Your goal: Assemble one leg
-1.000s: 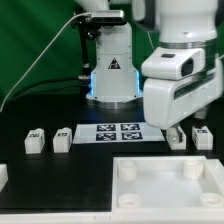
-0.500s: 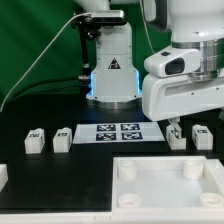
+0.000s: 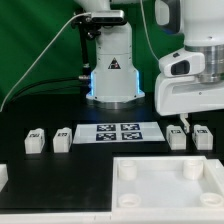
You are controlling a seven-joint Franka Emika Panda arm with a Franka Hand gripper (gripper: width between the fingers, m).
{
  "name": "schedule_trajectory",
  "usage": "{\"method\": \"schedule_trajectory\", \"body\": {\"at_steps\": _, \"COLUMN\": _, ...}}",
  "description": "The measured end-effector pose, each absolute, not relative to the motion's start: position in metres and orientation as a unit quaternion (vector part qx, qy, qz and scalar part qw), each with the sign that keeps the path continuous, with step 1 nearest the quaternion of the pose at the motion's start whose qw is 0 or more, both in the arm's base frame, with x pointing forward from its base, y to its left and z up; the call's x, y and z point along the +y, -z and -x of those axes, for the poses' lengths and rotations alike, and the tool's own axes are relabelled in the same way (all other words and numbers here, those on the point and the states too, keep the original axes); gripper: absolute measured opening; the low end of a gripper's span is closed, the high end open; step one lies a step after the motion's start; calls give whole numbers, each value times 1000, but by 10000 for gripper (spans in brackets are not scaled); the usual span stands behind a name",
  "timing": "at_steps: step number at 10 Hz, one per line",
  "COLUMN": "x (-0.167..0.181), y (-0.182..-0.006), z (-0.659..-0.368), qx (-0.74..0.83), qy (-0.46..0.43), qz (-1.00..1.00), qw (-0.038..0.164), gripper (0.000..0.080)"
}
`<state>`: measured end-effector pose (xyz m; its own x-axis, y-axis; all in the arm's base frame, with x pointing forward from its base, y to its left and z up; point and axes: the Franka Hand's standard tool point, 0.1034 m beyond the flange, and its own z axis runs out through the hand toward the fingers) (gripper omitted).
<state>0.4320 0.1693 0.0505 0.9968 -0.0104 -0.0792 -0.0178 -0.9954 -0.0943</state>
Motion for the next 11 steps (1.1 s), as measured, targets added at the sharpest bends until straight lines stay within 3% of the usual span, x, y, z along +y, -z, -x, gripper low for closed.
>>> {"method": "schedule_trajectory", "body": {"at_steps": 2, "x": 168, "y": -54, "z": -435, "qx": 38, "qy": -158, "qz": 986, "qw": 47, "gripper": 649}}
{"method": "schedule_trajectory", "body": {"at_steps": 4, "x": 167, "y": -52, "z": -447, "qx": 33, "qy": -219, "qz": 974, "qw": 51, "gripper": 649}}
{"method": "schedule_trajectory", "body": {"at_steps": 6, "x": 164, "y": -53, "z": -438, "qx": 24, "qy": -324, "qz": 945, "qw": 47, "gripper": 649}}
{"method": "schedule_trajectory", "body": {"at_steps": 8, "x": 167, "y": -47, "z": -435, "qx": 33, "qy": -379, "qz": 924, "qw": 41, "gripper": 649}}
{"method": "schedule_trajectory", "body": {"at_steps": 11, "x": 188, "y": -30, "z": -408, "qx": 32, "qy": -385, "qz": 922, "qw": 27, "gripper": 649}}
